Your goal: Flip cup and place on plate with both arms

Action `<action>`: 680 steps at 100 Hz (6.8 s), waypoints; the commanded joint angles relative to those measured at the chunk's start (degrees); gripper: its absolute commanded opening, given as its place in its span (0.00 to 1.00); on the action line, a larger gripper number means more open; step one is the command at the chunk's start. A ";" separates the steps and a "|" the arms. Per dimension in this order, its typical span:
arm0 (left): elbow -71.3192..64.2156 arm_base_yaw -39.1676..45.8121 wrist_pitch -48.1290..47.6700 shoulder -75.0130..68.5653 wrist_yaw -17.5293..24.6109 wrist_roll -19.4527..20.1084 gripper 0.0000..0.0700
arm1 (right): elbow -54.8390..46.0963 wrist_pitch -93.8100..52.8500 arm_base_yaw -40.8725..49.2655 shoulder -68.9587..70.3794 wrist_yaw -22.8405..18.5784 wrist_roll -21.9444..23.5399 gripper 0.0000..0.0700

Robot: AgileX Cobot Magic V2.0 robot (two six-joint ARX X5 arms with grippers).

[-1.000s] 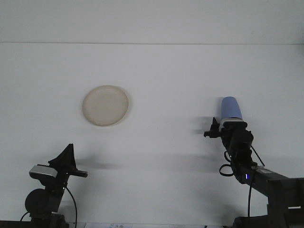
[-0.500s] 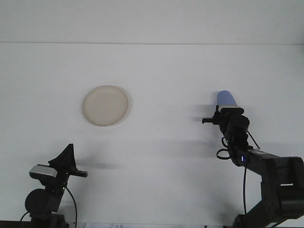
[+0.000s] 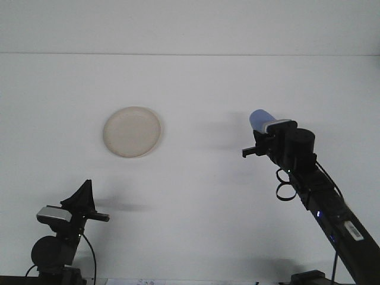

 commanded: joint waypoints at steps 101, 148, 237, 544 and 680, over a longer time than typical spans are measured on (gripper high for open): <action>-1.09 -0.07 0.57 -0.11 0.20 -0.15 0.02 | 42.75 -69.11 41.55 31.17 10.40 -13.73 0.00; -1.09 -0.07 0.57 -0.11 0.20 -0.15 0.02 | 42.69 -69.11 40.37 35.43 9.92 -14.95 0.00; -1.09 -0.07 0.57 -0.11 0.20 -0.15 0.02 | 46.58 -68.96 39.82 35.23 7.34 -15.63 0.59; 75.30 -13.40 -50.60 70.84 18.25 -0.24 0.62 | -4.76 -24.72 -13.79 -34.36 5.01 -1.84 0.02; 80.08 -31.69 -48.54 95.58 12.44 1.03 0.01 | -4.76 -24.98 -13.79 -34.36 4.61 -1.81 0.02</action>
